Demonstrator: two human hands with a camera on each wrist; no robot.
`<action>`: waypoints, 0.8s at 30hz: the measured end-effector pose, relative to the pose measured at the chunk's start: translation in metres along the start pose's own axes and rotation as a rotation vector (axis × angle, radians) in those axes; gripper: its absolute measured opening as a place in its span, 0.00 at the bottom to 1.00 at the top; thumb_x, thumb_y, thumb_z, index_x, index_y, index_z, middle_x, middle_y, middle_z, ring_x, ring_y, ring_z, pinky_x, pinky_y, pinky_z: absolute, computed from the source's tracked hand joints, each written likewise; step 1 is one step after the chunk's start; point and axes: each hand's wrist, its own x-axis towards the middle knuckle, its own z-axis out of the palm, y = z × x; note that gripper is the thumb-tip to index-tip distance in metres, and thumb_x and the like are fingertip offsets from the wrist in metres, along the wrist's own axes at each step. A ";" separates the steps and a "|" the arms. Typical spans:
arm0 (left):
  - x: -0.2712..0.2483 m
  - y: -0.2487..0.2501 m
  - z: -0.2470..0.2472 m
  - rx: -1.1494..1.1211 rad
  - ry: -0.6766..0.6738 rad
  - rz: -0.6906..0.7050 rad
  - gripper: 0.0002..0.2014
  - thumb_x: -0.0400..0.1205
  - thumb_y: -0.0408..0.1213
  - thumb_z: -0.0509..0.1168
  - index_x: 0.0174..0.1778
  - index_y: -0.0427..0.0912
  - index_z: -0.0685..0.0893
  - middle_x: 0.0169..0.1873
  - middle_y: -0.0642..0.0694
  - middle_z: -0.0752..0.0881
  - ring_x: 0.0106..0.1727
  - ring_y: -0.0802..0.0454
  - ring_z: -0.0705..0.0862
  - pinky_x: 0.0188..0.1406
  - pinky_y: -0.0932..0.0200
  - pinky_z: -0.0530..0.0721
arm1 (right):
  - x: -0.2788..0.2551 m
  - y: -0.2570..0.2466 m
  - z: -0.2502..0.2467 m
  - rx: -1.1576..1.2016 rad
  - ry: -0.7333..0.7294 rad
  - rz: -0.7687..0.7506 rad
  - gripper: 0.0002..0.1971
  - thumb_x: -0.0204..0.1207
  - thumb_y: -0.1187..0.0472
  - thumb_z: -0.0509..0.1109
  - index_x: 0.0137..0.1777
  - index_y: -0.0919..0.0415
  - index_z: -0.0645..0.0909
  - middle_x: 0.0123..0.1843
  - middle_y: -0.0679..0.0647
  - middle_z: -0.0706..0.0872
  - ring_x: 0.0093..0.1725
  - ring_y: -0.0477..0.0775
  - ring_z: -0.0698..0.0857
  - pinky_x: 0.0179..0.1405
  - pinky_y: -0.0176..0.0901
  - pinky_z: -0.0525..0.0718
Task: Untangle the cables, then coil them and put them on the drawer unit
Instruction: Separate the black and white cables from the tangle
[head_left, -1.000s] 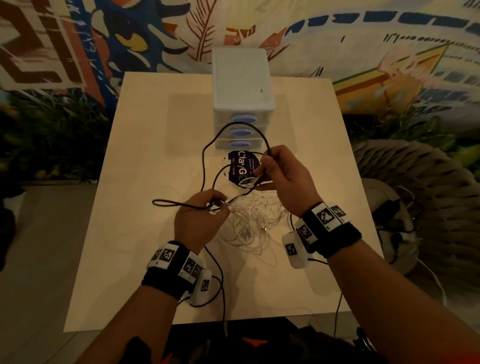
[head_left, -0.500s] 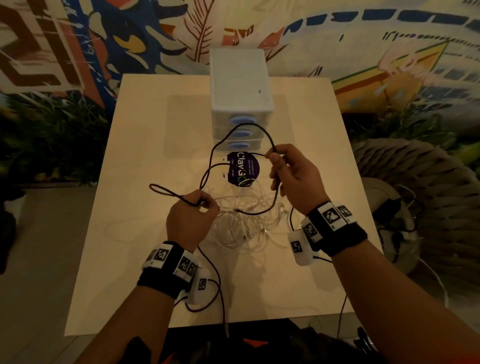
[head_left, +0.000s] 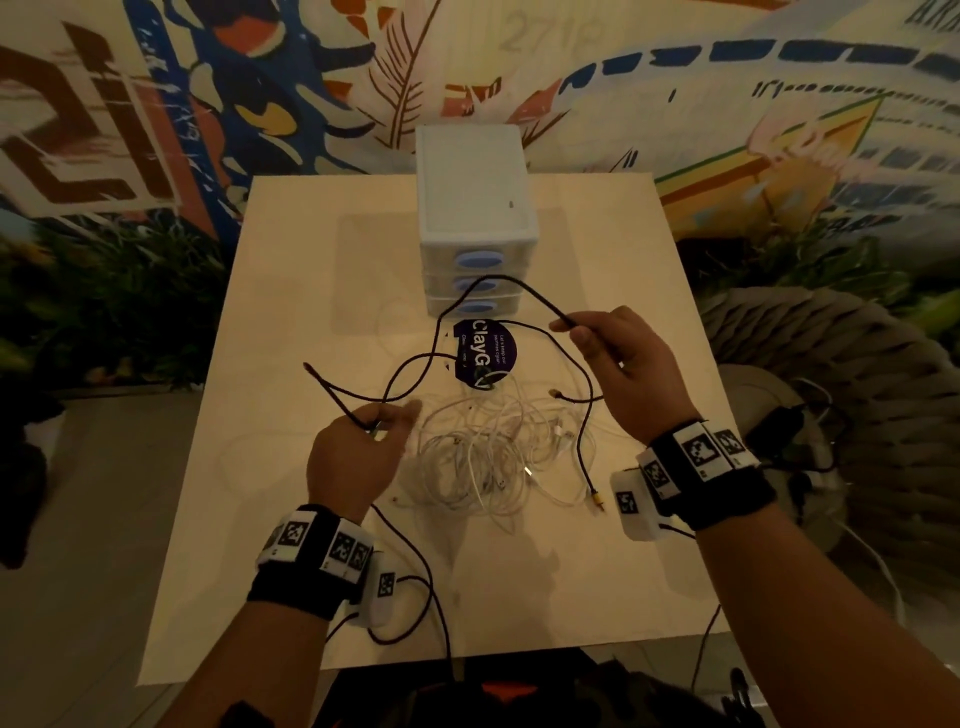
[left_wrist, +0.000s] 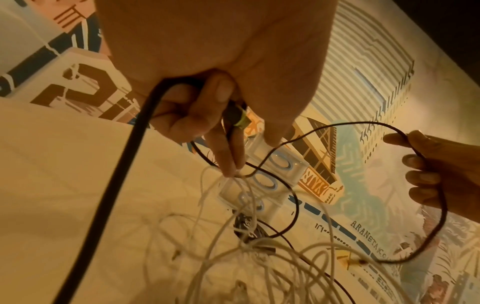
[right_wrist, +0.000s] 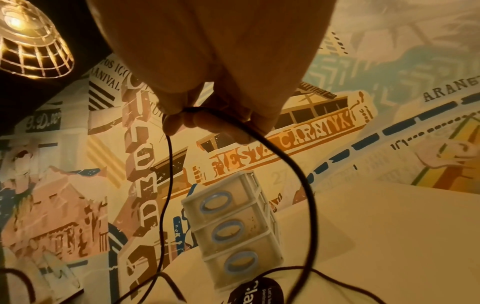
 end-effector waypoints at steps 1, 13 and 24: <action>-0.001 0.001 -0.005 0.020 0.012 0.001 0.22 0.82 0.67 0.63 0.44 0.55 0.93 0.38 0.57 0.91 0.41 0.55 0.86 0.38 0.61 0.78 | -0.003 0.001 0.000 0.014 0.008 0.010 0.11 0.88 0.59 0.66 0.62 0.45 0.87 0.43 0.47 0.80 0.42 0.40 0.79 0.47 0.34 0.75; -0.035 0.090 -0.042 -0.358 -0.276 0.216 0.23 0.90 0.51 0.57 0.45 0.41 0.93 0.25 0.60 0.88 0.22 0.70 0.78 0.28 0.69 0.73 | -0.022 -0.045 0.038 0.008 -0.278 -0.218 0.15 0.81 0.44 0.68 0.61 0.47 0.90 0.46 0.44 0.80 0.43 0.46 0.81 0.40 0.42 0.82; -0.022 0.088 -0.056 -0.418 0.071 0.302 0.25 0.93 0.49 0.53 0.37 0.40 0.85 0.29 0.48 0.87 0.26 0.63 0.78 0.37 0.52 0.73 | -0.047 0.006 0.020 -0.097 -0.392 0.056 0.11 0.87 0.50 0.65 0.49 0.50 0.88 0.44 0.45 0.86 0.44 0.44 0.81 0.49 0.44 0.80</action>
